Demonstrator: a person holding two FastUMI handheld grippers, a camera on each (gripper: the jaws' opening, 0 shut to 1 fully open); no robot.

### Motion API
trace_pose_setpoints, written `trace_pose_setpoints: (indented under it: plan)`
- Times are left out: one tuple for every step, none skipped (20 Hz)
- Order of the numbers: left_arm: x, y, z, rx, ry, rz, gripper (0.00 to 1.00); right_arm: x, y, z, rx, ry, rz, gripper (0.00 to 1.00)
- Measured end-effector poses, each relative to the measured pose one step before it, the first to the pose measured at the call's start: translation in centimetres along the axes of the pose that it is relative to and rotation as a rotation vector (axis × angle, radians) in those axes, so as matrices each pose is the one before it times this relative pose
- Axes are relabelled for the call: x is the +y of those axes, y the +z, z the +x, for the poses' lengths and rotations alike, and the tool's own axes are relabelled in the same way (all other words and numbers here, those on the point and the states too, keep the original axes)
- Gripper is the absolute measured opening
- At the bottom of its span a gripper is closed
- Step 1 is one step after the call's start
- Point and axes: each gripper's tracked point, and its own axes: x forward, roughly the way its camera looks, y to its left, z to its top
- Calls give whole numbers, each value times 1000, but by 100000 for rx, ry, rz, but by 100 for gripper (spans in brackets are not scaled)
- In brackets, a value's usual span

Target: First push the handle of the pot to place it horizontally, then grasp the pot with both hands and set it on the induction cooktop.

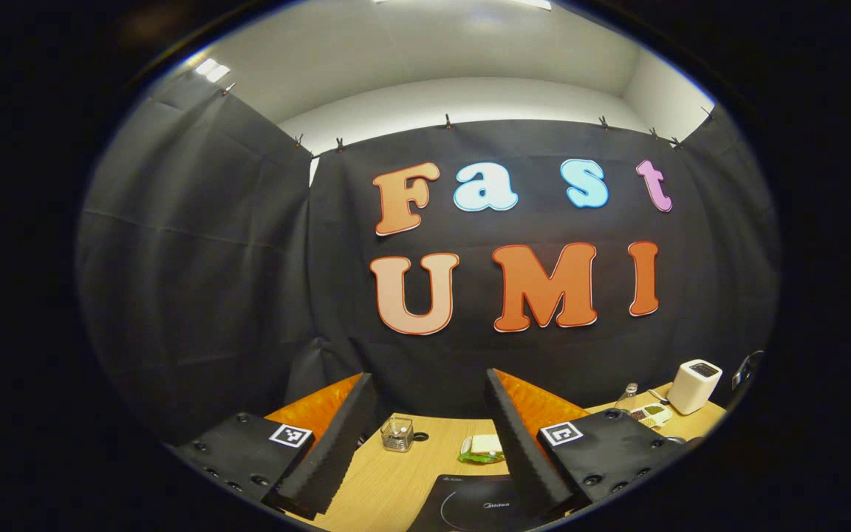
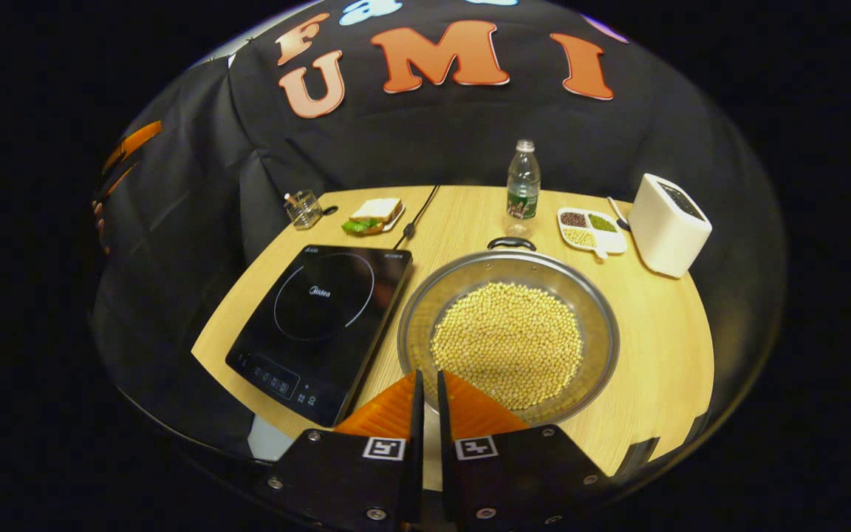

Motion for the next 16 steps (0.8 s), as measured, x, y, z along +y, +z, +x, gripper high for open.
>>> trace_pose_setpoints:
  plan:
    - [378,-639,307,1224,134,-385,97,700,-1000,289,3666,1005,-383,4]
    - [509,-596,478,1228,226,-534,97,628,-780,577,2994,784,-77,1]
    - [392,-617,352,1252,-192,-768,97,584,-659,440,3148,644,-450,0]
    - [281,-644,317,1213,-89,-768,97,144,-722,312,2388,-892,-675,0]
    - [396,-626,436,1149,-349,-807,96,156,-802,189,2647,-534,-941,0]
    - [223,-532,355,1051,-558,-918,97,-40,-723,380,2501,-1508,-549,0]
    - [213,-664,320,1454,-500,-672,97,86,-822,396,2946,-1081,-131,0]
    - [169,-597,349,1322,-646,-496,96,28,-727,524,2720,-1328,386,0]
    - [148,-648,410,1217,-543,-196,97,-7,-680,500,2547,-1534,757,0]
    - [96,-550,449,1200,-792,-67,97,-129,-542,360,2472,-2051,1364,0]
    - [35,-388,309,808,-946,-229,96,147,-375,445,1963,-883,1864,0]
    - [-199,-329,335,795,-1321,-472,97,-85,-167,336,1305,-981,2103,0]
    - [-271,-210,223,412,-1378,-435,97,80,-189,198,1189,-94,1914,0]
    - [-300,62,152,-504,-1440,-14,97,-77,16,165,507,-833,1650,0]
    - [-307,72,156,-979,-1412,328,97,-293,-22,80,512,-1299,1067,0]
    - [-378,95,81,-959,-1228,846,97,-400,62,166,393,-1542,1101,0]
